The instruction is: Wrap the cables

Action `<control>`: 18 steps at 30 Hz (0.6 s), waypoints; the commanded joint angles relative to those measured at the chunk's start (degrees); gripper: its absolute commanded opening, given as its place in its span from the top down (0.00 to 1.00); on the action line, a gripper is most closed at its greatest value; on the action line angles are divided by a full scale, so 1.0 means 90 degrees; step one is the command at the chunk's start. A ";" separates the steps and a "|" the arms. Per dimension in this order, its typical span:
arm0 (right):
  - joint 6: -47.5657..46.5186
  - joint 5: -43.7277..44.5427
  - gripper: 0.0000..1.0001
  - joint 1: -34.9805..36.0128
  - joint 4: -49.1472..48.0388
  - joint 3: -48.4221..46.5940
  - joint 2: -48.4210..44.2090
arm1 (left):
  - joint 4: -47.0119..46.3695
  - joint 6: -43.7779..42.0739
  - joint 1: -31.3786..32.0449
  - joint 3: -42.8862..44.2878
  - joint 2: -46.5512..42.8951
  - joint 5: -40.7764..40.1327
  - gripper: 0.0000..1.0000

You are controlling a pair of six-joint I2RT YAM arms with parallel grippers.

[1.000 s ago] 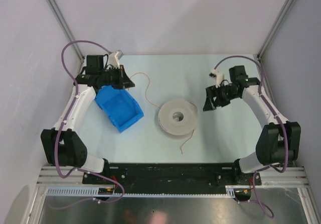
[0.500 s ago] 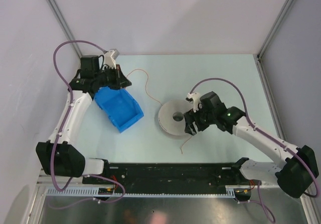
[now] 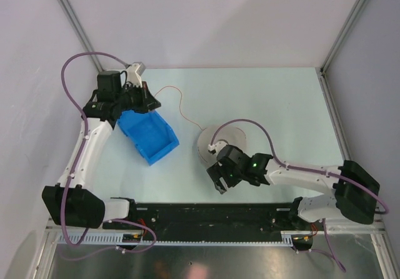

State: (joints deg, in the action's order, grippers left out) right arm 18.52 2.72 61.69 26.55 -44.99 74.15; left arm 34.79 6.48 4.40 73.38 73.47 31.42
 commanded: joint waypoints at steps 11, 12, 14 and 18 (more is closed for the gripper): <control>0.0807 0.0626 0.24 -0.0067 -0.0230 -0.0186 0.1300 | -0.0131 0.0313 -0.0061 0.0277 -0.0316 0.0206 1.00; 0.0839 0.0596 0.25 -0.0116 -0.0218 -0.0186 0.1399 | -0.0128 0.0319 -0.0061 0.0285 -0.0324 0.0213 1.00; 0.0878 0.0557 0.26 -0.0255 -0.0211 -0.0199 0.1624 | -0.0133 0.0323 -0.0067 0.0272 -0.0337 0.0204 1.00; 0.0899 0.0434 0.34 -0.0812 -0.0076 -0.0403 0.2059 | -0.0139 0.0332 -0.0066 0.0171 -0.0360 0.0209 1.00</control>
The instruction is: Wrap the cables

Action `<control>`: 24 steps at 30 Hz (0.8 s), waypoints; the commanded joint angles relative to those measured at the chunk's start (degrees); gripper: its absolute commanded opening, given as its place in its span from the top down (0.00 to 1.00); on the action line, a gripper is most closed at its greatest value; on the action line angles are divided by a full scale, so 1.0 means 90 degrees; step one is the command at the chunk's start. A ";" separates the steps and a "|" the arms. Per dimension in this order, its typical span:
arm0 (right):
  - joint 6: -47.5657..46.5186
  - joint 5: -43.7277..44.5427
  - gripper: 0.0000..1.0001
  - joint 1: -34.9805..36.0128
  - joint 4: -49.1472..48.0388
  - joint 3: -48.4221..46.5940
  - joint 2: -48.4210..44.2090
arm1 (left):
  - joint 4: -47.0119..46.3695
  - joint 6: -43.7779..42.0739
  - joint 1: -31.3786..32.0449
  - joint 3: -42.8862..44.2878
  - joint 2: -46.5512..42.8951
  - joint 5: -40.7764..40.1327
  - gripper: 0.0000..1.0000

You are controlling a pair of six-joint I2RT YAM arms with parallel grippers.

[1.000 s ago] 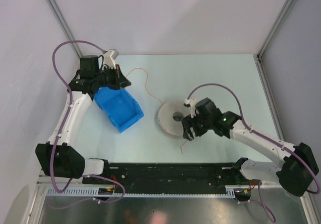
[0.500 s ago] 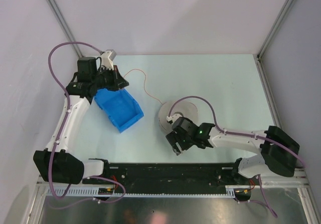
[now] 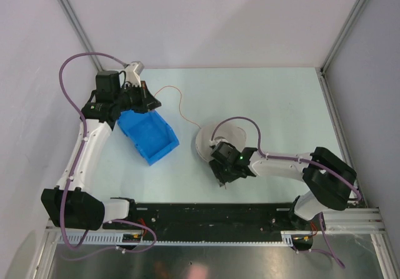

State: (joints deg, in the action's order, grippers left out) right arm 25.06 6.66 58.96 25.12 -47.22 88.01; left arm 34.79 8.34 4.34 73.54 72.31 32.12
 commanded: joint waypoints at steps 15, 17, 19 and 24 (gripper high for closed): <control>-0.0580 -0.0925 0.99 -0.2512 0.0349 0.0405 -0.0592 | -0.0142 -0.0080 -0.0057 0.0223 0.0019 0.0040 1.00; -0.0810 -0.1018 1.00 -0.2819 0.0369 0.0428 -0.0810 | -0.0144 -0.0141 -0.0049 0.0236 0.0002 -0.0076 1.00; -0.1046 -0.1185 1.00 -0.3225 0.0396 0.0395 -0.1074 | -0.0144 -0.0254 -0.0054 0.0254 -0.0032 -0.0203 1.00; -0.2269 -0.2812 1.00 -0.4744 0.0466 -0.0012 -0.1825 | -0.0131 -0.0806 -0.0052 0.0323 -0.0235 -0.0688 1.00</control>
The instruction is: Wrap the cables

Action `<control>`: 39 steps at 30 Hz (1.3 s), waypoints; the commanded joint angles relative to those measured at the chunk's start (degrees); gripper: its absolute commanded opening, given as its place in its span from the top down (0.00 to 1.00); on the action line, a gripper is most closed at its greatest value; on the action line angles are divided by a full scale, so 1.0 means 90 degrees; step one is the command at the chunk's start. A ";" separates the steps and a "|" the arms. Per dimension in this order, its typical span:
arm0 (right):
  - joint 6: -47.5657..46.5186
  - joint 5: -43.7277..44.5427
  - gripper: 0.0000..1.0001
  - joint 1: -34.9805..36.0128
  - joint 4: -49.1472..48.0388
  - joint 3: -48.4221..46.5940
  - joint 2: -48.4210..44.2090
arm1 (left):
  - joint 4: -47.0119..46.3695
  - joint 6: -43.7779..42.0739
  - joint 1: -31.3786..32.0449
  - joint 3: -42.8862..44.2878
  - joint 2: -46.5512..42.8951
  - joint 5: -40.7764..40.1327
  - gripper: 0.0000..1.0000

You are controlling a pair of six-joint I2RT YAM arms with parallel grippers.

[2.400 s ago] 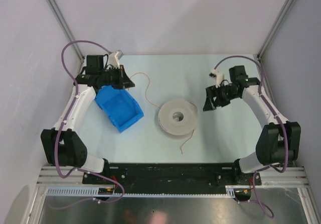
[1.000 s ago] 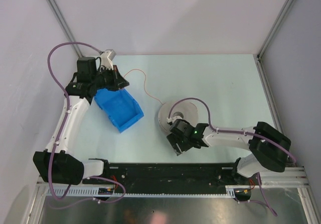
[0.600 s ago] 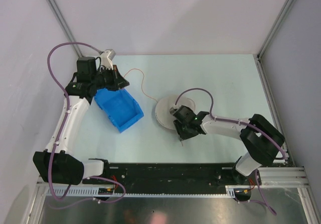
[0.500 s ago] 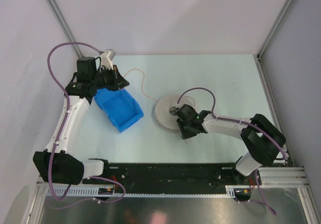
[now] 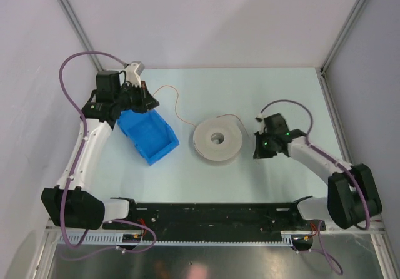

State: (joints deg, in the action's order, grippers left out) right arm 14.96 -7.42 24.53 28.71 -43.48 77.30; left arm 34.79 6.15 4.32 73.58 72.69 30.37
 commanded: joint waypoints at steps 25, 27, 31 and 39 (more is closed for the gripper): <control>-0.7336 -0.0153 1.00 -0.5617 -0.2256 -0.2398 -0.1042 | 0.0064 -0.5434 -0.0946 0.1097 0.0533 -0.3808 1.00; -0.7192 -0.0155 1.00 -0.5819 -0.2478 -0.2401 -0.1021 | 0.0067 -0.5343 -0.1138 0.1181 0.0661 -0.3815 1.00; -0.6998 -0.0246 1.00 -0.6198 -0.2859 -0.2436 -0.0986 | 0.0070 -0.5165 -0.1511 0.1275 0.0831 -0.3766 1.00; -0.6774 -0.0587 1.00 -0.6846 -0.2903 -0.2553 -0.0834 | 0.0074 -0.4753 -0.2209 0.1314 0.0948 -0.3128 1.00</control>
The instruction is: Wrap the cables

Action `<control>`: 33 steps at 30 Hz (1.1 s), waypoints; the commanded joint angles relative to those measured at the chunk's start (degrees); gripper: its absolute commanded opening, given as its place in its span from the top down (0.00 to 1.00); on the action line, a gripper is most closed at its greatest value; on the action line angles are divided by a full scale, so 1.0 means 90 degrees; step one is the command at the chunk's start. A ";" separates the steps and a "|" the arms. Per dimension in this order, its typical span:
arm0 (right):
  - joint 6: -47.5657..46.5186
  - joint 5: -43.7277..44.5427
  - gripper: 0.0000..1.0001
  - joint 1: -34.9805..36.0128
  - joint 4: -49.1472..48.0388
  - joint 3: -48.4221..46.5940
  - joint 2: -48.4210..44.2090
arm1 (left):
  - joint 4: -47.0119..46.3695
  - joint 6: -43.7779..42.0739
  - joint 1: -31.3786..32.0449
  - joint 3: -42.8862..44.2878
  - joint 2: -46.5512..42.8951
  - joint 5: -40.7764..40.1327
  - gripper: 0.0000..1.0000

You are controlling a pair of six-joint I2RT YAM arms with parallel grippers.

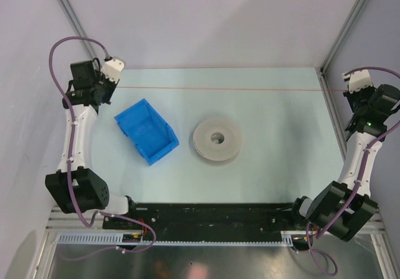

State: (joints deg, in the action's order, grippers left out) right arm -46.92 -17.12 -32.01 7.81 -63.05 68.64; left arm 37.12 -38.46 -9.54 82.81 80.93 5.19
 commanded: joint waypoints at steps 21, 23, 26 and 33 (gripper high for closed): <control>0.0377 -0.0041 1.00 -0.1444 -0.0383 -0.0452 0.0447 | -0.0092 0.0417 -0.1183 0.0336 0.0321 -0.0049 1.00; 0.0396 -0.0041 1.00 -0.1487 -0.0393 -0.0452 0.0483 | -0.0087 0.0433 -0.1220 0.0344 0.0343 -0.0035 1.00; 0.0421 -0.0064 1.00 -0.1538 -0.0388 -0.0454 0.0511 | -0.0084 0.0501 -0.1279 0.0378 0.0381 -0.0040 1.00; 0.0457 -0.0318 1.00 -0.1669 -0.0096 -0.0468 0.0530 | 0.0001 0.0656 -0.1327 0.0595 0.0473 0.0067 1.00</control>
State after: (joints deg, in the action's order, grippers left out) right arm -41.15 -32.45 -41.41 11.62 -63.79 72.64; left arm 41.28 -32.91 -15.29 83.81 84.49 18.50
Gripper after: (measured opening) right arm 0.016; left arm 0.008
